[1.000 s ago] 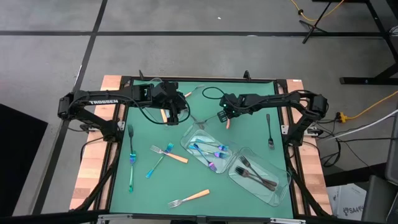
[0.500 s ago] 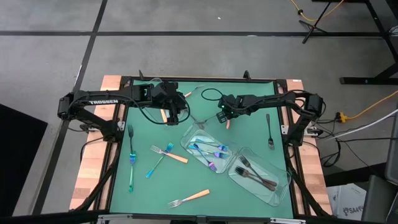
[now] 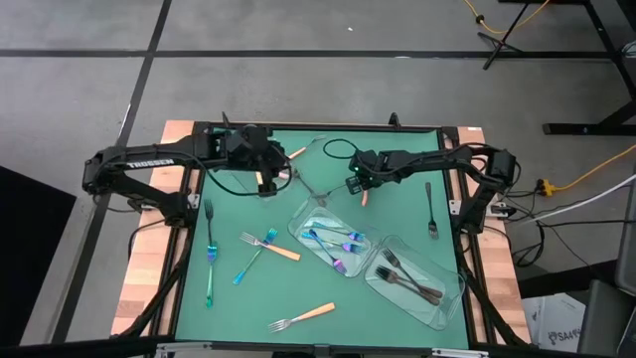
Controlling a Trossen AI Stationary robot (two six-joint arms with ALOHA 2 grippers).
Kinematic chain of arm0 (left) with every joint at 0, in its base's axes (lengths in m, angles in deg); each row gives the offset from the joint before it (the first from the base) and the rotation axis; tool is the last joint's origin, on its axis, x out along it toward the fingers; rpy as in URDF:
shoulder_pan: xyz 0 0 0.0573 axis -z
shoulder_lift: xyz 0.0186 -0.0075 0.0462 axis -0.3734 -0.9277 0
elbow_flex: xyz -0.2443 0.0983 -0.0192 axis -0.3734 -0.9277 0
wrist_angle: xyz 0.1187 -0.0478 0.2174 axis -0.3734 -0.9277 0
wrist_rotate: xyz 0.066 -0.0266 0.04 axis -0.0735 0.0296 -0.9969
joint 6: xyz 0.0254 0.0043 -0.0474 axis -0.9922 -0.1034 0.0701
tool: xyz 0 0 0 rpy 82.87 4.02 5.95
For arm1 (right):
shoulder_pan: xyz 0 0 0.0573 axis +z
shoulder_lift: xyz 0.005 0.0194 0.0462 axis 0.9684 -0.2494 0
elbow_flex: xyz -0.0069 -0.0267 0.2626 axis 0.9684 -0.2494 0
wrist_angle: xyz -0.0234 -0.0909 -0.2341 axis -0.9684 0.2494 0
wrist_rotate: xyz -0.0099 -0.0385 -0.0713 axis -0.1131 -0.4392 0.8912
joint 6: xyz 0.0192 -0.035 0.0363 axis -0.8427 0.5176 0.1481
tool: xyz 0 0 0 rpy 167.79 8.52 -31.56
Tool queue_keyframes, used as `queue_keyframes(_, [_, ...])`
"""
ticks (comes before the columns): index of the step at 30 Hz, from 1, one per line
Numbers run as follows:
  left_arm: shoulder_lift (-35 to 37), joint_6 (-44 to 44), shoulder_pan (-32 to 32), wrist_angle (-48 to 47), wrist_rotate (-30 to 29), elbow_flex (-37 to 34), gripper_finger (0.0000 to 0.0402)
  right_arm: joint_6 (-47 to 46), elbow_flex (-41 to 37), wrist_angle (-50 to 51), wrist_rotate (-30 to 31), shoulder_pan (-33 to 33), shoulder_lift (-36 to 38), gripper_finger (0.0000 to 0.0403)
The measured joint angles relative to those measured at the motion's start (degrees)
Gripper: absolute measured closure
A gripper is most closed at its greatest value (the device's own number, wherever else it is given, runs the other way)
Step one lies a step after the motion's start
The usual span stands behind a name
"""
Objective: Sort silverware by color (type)
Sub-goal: Put the yellow fork into the top transparent bin
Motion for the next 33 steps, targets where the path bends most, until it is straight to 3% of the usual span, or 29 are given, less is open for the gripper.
queue_keyframes(12, [7.2, 2.5, 0.0, -6.3, -5.5, 0.0, 0.0320, -0.4, 0.0, 0.4, -0.7, 0.0, -0.1, 0.0327])
queue_keyframes(23, [15.0, 7.5, 0.0, -13.9, -5.9, 0.0, 0.0320, -1.4, -0.1, 0.6, 0.0, 0.0, -0.1, 0.0389])
queue_keyframes(33, [20.2, 12.1, 0.0, -20.2, -5.8, 0.0, 0.0320, -0.2, -0.1, 0.5, 0.5, 0.0, 0.7, 0.0397])
